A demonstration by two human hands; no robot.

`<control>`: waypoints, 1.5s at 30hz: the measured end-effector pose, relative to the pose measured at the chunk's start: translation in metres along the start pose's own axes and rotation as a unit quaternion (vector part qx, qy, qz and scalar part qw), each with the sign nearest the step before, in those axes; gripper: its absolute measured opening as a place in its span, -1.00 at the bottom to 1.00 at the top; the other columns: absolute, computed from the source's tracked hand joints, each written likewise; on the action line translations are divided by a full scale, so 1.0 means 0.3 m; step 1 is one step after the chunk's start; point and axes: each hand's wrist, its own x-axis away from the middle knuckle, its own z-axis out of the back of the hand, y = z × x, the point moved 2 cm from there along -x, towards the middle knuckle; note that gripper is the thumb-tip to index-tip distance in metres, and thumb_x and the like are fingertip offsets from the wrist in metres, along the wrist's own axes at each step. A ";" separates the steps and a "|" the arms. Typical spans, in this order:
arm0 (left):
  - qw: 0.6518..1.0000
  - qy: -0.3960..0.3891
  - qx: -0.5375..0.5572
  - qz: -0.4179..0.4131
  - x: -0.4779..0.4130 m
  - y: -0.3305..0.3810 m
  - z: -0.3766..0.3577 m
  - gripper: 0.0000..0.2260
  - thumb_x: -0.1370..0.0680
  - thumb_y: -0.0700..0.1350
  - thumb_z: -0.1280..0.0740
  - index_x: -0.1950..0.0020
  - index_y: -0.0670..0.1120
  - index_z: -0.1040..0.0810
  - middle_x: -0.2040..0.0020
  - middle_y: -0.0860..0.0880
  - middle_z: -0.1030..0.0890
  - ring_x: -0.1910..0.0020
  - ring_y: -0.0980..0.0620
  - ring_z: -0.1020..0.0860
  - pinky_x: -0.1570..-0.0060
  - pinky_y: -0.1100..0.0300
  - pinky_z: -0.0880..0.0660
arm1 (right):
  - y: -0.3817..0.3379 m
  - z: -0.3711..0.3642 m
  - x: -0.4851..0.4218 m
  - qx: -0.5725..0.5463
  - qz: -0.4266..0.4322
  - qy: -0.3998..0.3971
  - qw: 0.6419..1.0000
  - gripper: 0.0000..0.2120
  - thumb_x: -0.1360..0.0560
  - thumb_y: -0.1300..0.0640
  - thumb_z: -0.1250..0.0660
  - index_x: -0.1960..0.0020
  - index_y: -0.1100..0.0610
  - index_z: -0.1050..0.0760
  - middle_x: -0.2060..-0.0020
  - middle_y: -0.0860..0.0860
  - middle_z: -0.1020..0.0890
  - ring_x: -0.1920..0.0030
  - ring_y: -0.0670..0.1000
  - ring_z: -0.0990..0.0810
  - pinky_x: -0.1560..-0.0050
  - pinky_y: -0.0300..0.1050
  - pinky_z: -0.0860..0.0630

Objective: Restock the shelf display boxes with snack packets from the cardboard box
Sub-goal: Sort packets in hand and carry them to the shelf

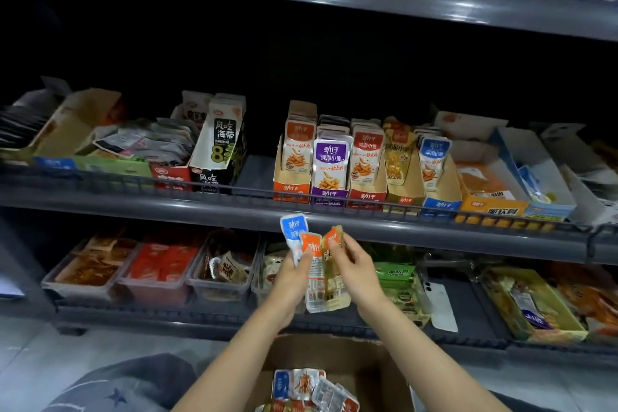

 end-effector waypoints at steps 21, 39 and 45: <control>0.980 -0.198 -0.017 -0.022 -0.084 0.191 -0.141 -0.70 -0.40 -0.38 -0.43 -0.06 -0.12 -0.54 0.02 -0.08 -0.69 0.00 -0.07 -0.65 -0.04 0.07 -0.58 | -0.150 0.359 -0.165 -0.138 -0.076 -0.047 0.986 -0.64 -0.43 0.21 -0.40 -0.21 0.15 -0.47 0.04 0.09 -0.68 0.04 0.03 -0.66 0.10 -0.11 -0.58; 0.969 -0.076 -0.139 -0.190 -0.343 0.500 -0.269 -0.70 -0.43 -0.20 -0.46 -0.10 0.01 -0.51 0.01 0.12 -0.64 0.02 0.19 -0.59 0.12 0.32 -0.45 | -0.477 0.727 -0.499 0.113 0.171 0.032 0.978 -0.61 -0.41 0.12 -0.43 -0.22 0.10 -0.47 -0.04 -0.03 -0.63 0.00 -0.09 -0.63 0.05 -0.26 -0.57; 0.970 -0.069 -0.147 -0.182 -0.399 0.543 -0.264 -0.67 -0.42 -0.21 -0.47 -0.14 -0.03 -0.51 -0.05 0.04 -0.65 -0.04 0.08 -0.60 -0.10 0.12 -0.49 | -0.503 0.686 -0.672 0.295 0.243 0.035 0.923 -0.59 -0.46 0.14 -0.42 -0.27 0.02 -0.42 -0.07 -0.09 -0.49 -0.08 -0.11 -0.48 0.02 -0.39 -0.44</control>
